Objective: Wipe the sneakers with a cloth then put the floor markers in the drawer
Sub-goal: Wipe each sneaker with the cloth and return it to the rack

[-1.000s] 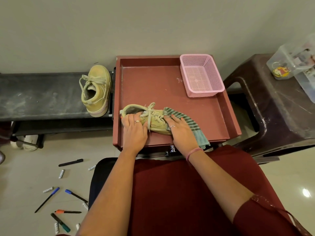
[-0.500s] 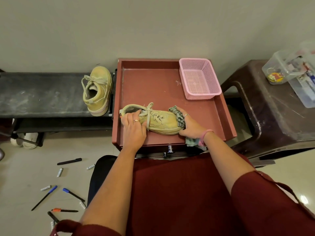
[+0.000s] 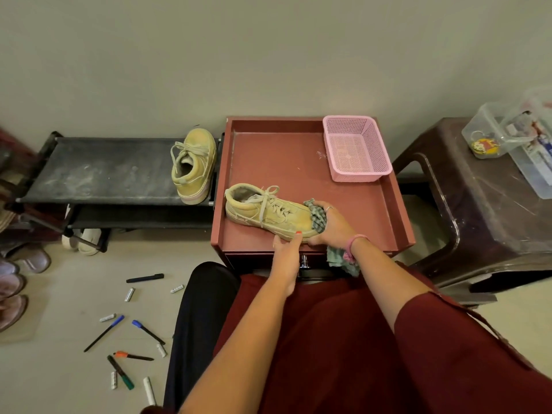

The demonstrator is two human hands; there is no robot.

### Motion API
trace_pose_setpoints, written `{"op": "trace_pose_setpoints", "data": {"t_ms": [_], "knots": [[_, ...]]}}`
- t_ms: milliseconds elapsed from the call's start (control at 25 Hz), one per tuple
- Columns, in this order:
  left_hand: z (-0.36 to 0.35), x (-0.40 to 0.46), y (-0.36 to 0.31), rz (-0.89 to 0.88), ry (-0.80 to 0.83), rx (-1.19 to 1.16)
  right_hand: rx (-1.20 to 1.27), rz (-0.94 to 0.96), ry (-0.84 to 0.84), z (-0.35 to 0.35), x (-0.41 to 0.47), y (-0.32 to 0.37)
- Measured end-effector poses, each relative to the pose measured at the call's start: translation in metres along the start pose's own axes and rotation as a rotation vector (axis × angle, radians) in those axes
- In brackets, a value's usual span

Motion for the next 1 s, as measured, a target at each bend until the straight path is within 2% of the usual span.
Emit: {"op": "trace_pose_setpoints", "data": {"t_ms": [80,160,240,360,440,560,680,800,880,1000], "knots": [[-0.012,0.000,0.002,0.014,0.025,-0.048,0.078,-0.006,-0.027,-0.004,-0.012,0.001],[-0.015,-0.002,0.003,0.016,-0.056,-0.078,0.164,0.004,-0.046,-0.004,-0.024,0.007],[-0.013,-0.008,0.000,-0.034,-0.143,-0.129,0.236,0.023,-0.048,-0.003,-0.038,0.017],[-0.006,-0.014,-0.015,-0.182,-0.188,-0.247,0.210,0.087,-0.060,0.000,-0.064,0.037],[0.001,-0.016,-0.028,-0.250,-0.139,-0.291,0.227,0.104,-0.059,-0.002,-0.079,0.049],[0.012,-0.016,-0.039,-0.244,0.016,-0.363,0.362,0.102,-0.141,0.002,-0.097,0.063],[0.024,-0.031,-0.046,-0.169,0.128,-0.515,0.663,0.061,-0.167,0.009,-0.106,0.069],[0.047,-0.047,-0.045,-0.071,0.128,-0.633,0.949,-0.063,-0.163,0.016,-0.112,0.064],[0.060,-0.049,-0.042,-0.028,0.104,-0.632,0.930,-0.056,-0.220,0.024,-0.113,0.063],[0.068,-0.044,-0.039,0.003,0.108,-0.550,0.728,0.035,-0.329,0.037,-0.105,0.074]]}}
Point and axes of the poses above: each hand's wrist, its own x-axis towards the middle knuckle, its own z-axis out of the back of the hand, y = z × x, the point moved 7 cm from there along x, towards the middle knuckle, and after that the axes turned 2 degrees about -x, right-handed, at the moved point
